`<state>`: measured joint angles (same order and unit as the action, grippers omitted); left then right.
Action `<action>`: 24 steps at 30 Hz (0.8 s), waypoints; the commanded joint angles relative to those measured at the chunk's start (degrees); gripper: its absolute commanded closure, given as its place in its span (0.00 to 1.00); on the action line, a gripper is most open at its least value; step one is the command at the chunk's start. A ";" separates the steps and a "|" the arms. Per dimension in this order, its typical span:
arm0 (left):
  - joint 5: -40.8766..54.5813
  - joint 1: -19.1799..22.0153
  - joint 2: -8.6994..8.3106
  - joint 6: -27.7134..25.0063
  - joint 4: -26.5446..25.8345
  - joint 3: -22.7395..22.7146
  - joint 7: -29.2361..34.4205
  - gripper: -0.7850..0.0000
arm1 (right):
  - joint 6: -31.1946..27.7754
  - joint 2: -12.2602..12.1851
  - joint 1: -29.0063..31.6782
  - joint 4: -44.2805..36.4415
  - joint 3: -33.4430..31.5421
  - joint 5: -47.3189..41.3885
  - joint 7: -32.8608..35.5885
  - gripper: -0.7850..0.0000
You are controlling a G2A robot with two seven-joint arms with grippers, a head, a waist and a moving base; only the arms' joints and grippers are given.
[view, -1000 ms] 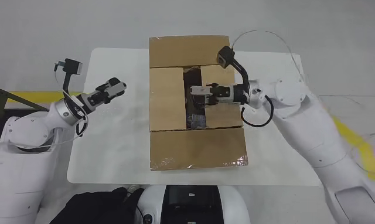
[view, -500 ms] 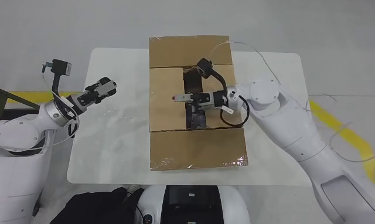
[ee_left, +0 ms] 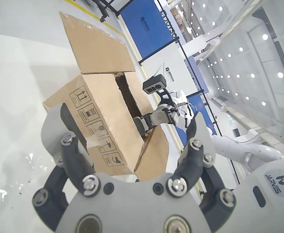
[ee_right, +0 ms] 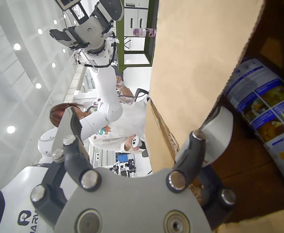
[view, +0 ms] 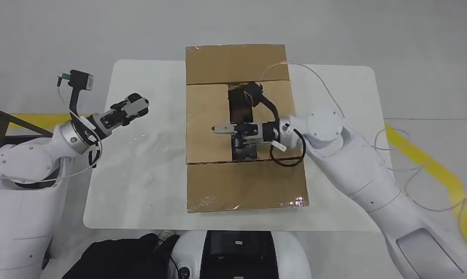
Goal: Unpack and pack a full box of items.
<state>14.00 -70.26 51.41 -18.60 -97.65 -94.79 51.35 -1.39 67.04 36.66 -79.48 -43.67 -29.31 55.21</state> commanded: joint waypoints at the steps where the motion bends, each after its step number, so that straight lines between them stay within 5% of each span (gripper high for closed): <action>1: 0.02 0.15 -0.01 0.08 0.02 0.11 -0.06 0.00 | -1.32 -0.04 0.44 -0.91 -1.02 -0.13 -0.87 0.00; 11: 0.20 0.79 -0.08 -0.16 -0.37 0.19 -0.74 0.00 | -7.08 0.34 0.22 -7.35 -4.50 -0.97 -2.74 0.00; 24: 1.48 0.61 -0.39 -0.29 -3.06 -2.94 -2.06 0.00 | -13.44 5.80 -8.19 -3.08 4.45 -1.74 -3.67 0.00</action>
<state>15.33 -69.67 51.05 -18.83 -100.43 -97.39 49.38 -14.39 72.43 29.05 -82.94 -39.85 -31.18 51.64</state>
